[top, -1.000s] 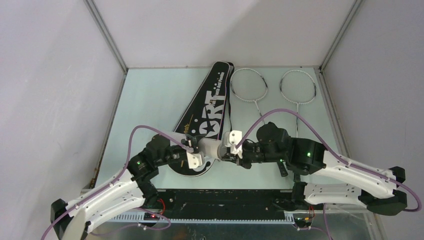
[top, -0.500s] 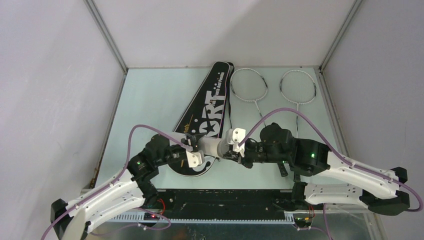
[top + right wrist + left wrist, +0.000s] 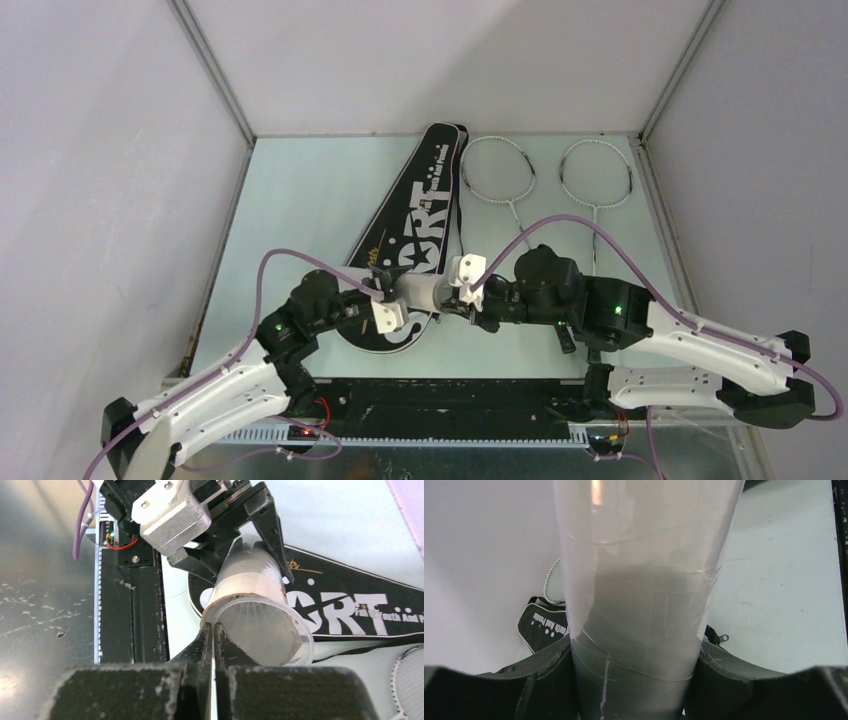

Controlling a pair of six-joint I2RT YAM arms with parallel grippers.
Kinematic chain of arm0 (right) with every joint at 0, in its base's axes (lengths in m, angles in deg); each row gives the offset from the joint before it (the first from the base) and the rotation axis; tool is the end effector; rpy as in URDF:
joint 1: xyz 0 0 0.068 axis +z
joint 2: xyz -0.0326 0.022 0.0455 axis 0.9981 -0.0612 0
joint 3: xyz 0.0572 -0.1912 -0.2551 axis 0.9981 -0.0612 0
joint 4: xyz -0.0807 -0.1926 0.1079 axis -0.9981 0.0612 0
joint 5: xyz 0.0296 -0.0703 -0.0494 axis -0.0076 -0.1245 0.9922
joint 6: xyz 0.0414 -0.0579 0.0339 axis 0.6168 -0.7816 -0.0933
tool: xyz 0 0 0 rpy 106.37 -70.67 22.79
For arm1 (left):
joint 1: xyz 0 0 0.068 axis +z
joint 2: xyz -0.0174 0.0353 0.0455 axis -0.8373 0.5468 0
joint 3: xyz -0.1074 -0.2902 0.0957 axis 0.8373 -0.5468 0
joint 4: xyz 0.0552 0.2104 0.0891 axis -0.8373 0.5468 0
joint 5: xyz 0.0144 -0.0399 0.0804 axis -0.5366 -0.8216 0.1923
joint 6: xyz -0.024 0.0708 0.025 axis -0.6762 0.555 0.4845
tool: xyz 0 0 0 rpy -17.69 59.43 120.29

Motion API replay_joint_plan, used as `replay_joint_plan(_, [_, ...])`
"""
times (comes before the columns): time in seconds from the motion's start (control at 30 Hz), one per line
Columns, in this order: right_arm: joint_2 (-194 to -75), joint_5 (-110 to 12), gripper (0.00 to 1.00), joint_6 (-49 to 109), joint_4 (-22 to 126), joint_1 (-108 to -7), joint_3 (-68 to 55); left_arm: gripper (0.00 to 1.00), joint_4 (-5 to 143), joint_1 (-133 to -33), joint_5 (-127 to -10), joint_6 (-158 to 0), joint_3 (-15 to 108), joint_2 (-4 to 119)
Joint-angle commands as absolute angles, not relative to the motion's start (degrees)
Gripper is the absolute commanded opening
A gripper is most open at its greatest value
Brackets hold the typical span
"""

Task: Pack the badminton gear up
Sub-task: Adjust the lid on the shuttle tube.

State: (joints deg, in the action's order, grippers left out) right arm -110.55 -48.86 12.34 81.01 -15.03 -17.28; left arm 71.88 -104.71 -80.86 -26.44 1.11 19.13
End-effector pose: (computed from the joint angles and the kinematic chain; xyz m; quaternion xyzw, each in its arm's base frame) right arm 0.0504 0.1773 0.4159 -0.5713 0.5974 0.3275 0.4578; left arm 0.0664 -0.1085 0.2975 0.6109 0.4649 -0.1759 0.6163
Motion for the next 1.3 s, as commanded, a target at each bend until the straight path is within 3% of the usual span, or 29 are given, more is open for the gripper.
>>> replay_joint_plan(0.0, [-109.2,-41.7,0.00,11.3,74.8,-14.6,-16.2,0.46,62.9,-104.9,-80.9,-28.2,0.2,18.4])
replay_joint_plan(0.13, [-105.4,-34.5,0.00,10.1,71.7,-14.6,-16.7,0.46,60.6,-104.9,-80.8,-29.6,-1.0,17.5])
replay_joint_plan(0.43, [-99.9,-43.5,0.00,3.4,73.2,-14.4,-16.0,0.46,56.0,-104.9,-80.5,-31.6,-2.9,15.6])
replay_joint_plan(0.7, [-106.2,-50.1,0.00,-3.0,79.1,-14.3,-9.8,0.47,41.6,-104.9,-79.4,-40.1,-5.8,17.6])
replay_joint_plan(0.97, [-114.3,-54.4,0.00,-7.6,88.7,-14.3,-0.2,0.48,34.9,-104.9,-77.7,-47.2,-6.8,19.8])
replay_joint_plan(1.27, [-118.3,-55.0,0.00,-9.0,93.5,-14.8,5.0,0.55,34.1,-104.9,-80.8,-47.4,-9.3,17.8])
